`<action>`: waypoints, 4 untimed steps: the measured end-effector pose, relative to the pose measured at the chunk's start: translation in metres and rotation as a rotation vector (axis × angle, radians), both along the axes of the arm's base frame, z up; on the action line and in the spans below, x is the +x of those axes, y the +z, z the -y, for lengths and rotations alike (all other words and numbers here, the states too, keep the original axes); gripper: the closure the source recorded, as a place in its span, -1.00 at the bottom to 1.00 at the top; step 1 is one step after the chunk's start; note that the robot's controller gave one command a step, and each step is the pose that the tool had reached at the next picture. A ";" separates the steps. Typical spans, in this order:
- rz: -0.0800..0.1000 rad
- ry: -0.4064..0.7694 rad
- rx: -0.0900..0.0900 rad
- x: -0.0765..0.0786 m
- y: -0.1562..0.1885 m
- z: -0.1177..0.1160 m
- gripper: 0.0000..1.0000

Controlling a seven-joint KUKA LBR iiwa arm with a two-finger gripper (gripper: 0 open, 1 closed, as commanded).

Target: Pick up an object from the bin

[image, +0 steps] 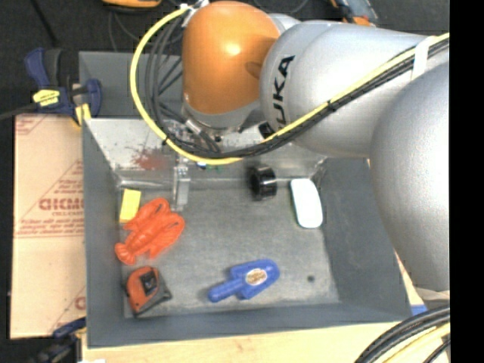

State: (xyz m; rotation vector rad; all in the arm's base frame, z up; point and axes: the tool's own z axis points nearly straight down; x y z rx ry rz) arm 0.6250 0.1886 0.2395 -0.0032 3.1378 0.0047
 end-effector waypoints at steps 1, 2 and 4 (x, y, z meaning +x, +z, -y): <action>0.002 0.050 -0.003 -0.044 -0.015 -0.006 -1.00; 0.001 0.146 -0.003 -0.058 -0.053 -0.008 -1.00; 0.001 0.210 -0.004 -0.046 -0.109 -0.012 -1.00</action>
Offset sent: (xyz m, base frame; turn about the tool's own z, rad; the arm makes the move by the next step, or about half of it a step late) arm -0.0566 0.0079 -0.0596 -0.1512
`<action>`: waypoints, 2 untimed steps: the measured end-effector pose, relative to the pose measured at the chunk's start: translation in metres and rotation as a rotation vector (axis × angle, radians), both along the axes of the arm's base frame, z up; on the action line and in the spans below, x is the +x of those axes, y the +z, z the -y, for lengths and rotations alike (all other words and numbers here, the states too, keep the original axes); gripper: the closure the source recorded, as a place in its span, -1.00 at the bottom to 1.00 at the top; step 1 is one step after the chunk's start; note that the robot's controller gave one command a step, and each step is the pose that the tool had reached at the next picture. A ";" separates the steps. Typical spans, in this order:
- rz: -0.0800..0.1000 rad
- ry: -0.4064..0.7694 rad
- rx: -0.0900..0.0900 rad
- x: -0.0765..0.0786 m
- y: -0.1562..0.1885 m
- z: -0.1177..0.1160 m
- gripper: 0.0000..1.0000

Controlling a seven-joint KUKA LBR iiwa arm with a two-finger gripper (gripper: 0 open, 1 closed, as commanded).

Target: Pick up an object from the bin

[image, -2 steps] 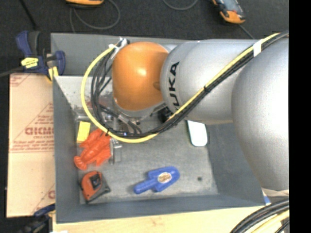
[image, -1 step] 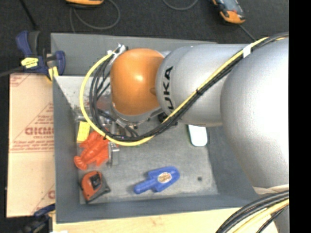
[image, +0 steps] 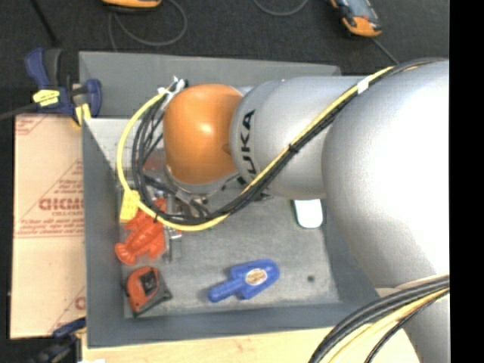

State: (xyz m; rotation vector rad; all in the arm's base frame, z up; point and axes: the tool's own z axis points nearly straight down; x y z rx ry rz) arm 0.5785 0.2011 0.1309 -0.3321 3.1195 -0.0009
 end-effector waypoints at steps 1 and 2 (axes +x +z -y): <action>-0.003 0.133 -0.001 -0.012 -0.022 -0.002 -1.00; 0.002 0.215 0.000 0.010 -0.042 -0.008 -1.00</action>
Offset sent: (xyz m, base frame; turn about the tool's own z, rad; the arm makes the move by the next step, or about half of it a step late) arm 0.0206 0.0118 -0.0575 -0.2656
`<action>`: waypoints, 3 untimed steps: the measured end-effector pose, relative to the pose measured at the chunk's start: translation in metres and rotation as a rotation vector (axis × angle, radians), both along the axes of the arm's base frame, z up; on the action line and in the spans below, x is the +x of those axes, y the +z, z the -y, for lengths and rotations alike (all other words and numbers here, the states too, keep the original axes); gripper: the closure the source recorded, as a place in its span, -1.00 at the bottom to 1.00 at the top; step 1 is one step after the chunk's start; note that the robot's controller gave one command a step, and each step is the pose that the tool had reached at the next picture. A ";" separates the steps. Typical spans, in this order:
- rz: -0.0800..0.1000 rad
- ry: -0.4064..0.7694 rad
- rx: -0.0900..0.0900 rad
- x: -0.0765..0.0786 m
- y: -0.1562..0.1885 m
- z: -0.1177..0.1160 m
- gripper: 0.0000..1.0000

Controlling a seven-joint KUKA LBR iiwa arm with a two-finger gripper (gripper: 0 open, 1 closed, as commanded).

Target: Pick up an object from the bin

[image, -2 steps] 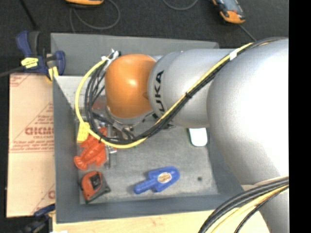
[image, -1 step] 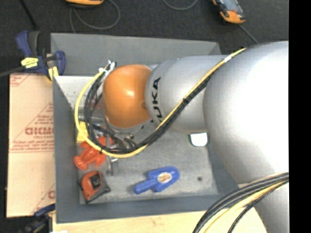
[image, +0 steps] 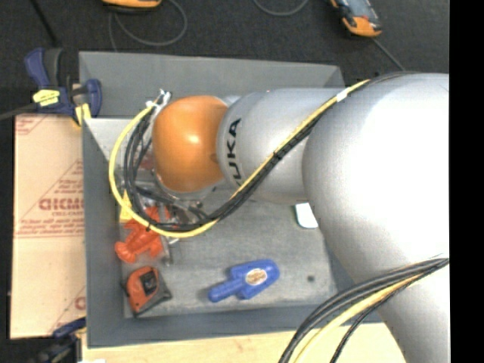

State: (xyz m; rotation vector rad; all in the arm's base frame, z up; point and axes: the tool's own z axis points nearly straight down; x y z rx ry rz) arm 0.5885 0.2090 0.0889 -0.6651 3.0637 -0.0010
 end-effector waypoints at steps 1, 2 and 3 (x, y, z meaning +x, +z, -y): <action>-0.004 -0.018 0.002 0.005 -0.012 0.003 -1.00; -0.005 -0.197 0.004 0.008 -0.017 -0.016 1.00; -0.005 -0.197 0.004 0.008 -0.017 -0.016 1.00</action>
Offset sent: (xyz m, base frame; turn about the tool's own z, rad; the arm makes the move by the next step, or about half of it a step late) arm 0.0064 0.0164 -0.0189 0.1960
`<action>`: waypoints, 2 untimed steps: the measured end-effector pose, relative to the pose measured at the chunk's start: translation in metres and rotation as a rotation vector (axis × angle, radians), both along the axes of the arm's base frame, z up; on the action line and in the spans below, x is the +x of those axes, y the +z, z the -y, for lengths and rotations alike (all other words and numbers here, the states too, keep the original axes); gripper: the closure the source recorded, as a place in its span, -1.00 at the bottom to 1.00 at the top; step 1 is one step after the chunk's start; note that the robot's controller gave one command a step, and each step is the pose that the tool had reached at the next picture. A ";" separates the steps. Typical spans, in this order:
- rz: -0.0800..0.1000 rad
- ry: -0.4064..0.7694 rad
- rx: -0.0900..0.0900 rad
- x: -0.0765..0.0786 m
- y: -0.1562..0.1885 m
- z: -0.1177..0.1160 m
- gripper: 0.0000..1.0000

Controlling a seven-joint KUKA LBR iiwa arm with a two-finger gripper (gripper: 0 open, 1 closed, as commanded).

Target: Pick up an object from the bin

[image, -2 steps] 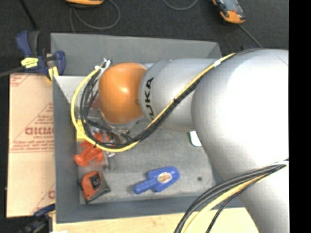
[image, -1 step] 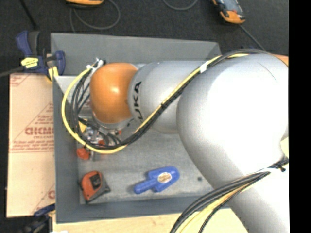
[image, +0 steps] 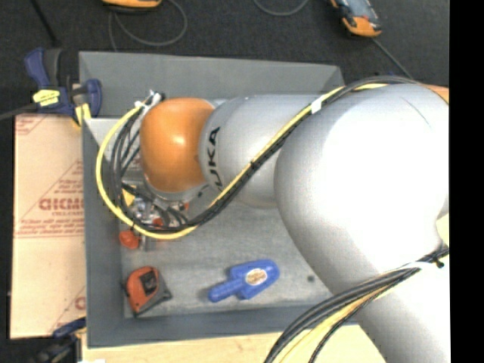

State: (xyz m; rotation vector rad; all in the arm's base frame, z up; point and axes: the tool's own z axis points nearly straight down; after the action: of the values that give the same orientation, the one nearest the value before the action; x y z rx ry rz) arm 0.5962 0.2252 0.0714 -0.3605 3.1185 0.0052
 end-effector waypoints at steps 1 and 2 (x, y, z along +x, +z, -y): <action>-0.007 0.005 -0.004 -0.013 0.046 0.022 1.00; 0.000 -0.086 -0.001 0.004 0.111 0.037 1.00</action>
Offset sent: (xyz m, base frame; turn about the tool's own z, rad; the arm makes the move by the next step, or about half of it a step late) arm 0.0067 -0.0402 0.1152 0.0921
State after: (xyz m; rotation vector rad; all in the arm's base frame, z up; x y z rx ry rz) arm 0.6005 0.1880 0.1820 -0.2263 3.1315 0.0031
